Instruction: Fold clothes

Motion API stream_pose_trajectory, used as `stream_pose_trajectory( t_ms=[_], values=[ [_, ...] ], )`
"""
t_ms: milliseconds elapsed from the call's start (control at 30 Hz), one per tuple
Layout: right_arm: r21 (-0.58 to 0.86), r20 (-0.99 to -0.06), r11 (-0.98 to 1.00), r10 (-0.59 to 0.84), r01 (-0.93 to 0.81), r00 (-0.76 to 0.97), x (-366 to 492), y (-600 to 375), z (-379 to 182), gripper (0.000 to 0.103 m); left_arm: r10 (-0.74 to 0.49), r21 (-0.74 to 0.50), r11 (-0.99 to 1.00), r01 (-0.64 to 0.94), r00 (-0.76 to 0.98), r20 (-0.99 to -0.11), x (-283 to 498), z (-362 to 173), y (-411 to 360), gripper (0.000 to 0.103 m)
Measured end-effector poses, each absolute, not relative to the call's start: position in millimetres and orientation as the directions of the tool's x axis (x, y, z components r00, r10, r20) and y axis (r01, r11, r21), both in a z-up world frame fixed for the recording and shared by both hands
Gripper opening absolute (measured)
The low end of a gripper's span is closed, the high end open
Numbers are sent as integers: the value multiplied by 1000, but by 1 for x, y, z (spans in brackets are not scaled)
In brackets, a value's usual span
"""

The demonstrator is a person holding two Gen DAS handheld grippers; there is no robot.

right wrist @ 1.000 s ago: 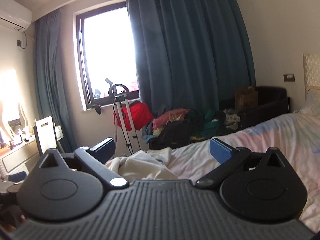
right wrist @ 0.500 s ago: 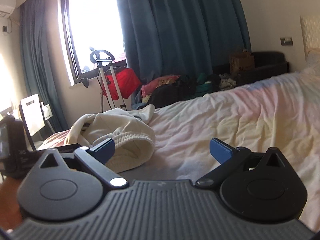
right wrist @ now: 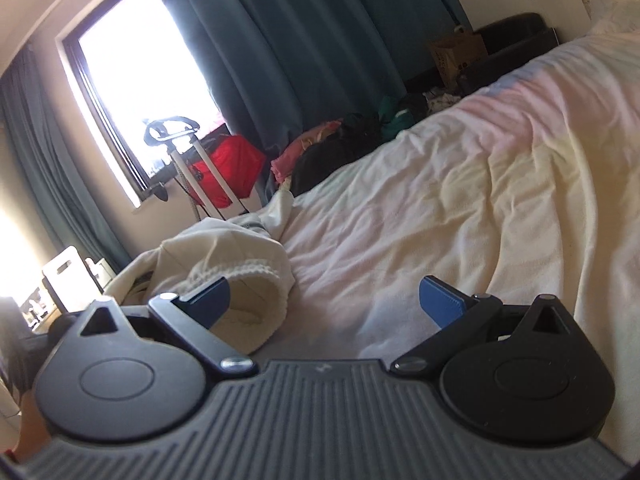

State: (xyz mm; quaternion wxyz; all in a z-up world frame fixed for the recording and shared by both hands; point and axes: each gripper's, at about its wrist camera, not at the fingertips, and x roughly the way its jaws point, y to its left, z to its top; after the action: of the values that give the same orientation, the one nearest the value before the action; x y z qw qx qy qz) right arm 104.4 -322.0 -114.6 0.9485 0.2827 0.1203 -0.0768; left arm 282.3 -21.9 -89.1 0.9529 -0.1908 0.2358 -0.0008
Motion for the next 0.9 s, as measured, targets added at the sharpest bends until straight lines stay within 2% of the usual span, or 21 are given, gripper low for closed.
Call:
stream_pose_trajectory(
  t_ms=[133, 267, 400, 533, 633, 733, 867, 900],
  values=[
    [448, -163, 883, -73, 139, 984, 84, -307, -100, 103, -102, -406, 911, -76, 911, -400, 239, -69, -17, 20],
    [389, -146, 911, -88, 139, 985, 70, -297, -93, 103, -131, -437, 899, -37, 929, -347, 194, -37, -9, 15],
    [432, -136, 895, -52, 107, 989, 59, -305, -84, 103, -209, -432, 898, 78, 942, -263, 137, 4, 0, 14],
    [472, -171, 874, -39, 117, 984, 48, -313, -74, 103, -287, -433, 884, 176, 936, -206, 85, 33, 26, 14],
    [608, -195, 793, 86, 51, 977, 44, -326, -75, 103, -325, -419, 880, 222, 926, -192, 56, 44, 50, 15],
    [749, -239, 662, 211, 42, 948, 45, -330, -92, 103, -318, -404, 891, 208, 921, -227, 48, 42, 73, 15],
    [810, -321, 580, 318, 84, 892, 47, -318, -116, 85, -268, -410, 902, 138, 923, -277, 61, 21, 99, 15],
    [803, -348, 588, 329, 99, 878, 48, -313, -120, 76, -260, -425, 897, 121, 922, -287, 65, 15, 106, 15]
  ],
)
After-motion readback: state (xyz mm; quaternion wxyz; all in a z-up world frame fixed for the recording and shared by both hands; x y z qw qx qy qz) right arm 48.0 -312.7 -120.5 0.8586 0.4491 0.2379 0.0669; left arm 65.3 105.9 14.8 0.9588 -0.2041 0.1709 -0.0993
